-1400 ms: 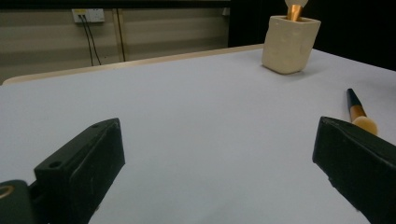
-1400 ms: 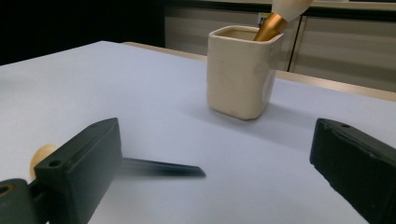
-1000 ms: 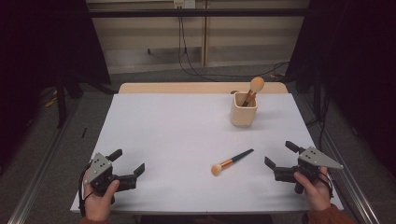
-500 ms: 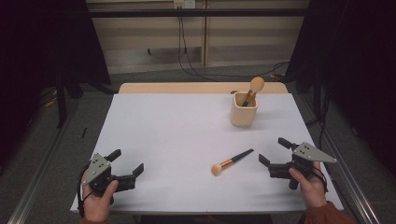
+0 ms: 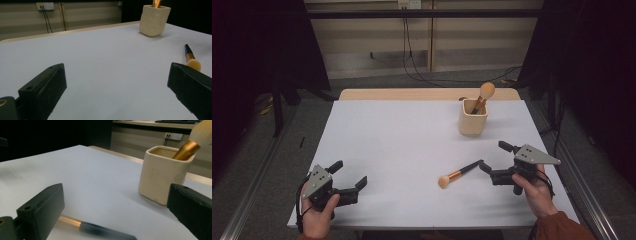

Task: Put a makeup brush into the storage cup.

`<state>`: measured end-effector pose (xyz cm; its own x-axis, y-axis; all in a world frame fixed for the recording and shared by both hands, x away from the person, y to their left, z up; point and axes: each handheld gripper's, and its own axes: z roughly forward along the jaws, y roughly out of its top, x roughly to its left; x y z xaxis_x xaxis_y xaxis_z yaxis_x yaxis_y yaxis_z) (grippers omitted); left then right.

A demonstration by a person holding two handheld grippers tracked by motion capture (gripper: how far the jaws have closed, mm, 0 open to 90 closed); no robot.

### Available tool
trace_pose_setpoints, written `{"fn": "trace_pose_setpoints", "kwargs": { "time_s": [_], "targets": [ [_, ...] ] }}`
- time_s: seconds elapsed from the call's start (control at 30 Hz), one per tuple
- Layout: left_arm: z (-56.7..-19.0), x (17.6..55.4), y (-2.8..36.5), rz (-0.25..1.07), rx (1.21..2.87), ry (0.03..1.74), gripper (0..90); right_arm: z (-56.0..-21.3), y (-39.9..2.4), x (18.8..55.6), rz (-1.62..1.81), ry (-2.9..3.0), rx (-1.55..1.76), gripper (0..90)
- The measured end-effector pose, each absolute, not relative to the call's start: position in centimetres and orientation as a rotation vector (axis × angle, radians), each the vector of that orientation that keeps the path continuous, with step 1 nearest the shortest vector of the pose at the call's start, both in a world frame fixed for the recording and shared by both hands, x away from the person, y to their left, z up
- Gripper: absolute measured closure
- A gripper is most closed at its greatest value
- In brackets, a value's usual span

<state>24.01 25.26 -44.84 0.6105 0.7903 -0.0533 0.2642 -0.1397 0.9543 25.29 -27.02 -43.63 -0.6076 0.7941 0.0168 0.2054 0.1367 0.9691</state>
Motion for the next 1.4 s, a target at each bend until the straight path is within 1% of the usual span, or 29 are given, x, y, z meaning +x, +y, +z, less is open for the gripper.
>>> {"fn": "trace_pose_setpoints", "kwargs": {
  "time_s": [0.53, 0.8, 0.97, 1.4],
  "targets": [
    [-44.9, 24.0, 25.3, 0.58, 1.709, 0.87, 2.1, -42.3, -24.0, 29.3, 1.534, 1.935, 0.892, 0.0],
    [-44.9, 24.0, 25.3, 0.581, 1.717, 0.868, 2.1, -41.8, -22.7, 30.5, 1.519, 2.054, 0.856, 0.0],
    [-44.9, 24.0, 25.3, 0.58, 1.712, 0.87, 2.1, -41.5, -22.6, 31.3, 1.498, 2.184, 0.857, 0.0],
    [-44.9, 24.0, 25.4, 0.584, 1.714, 0.874, 2.2, -41.7, -22.0, 32.2, 1.256, 2.439, 0.813, 0.5]
  ]
}}
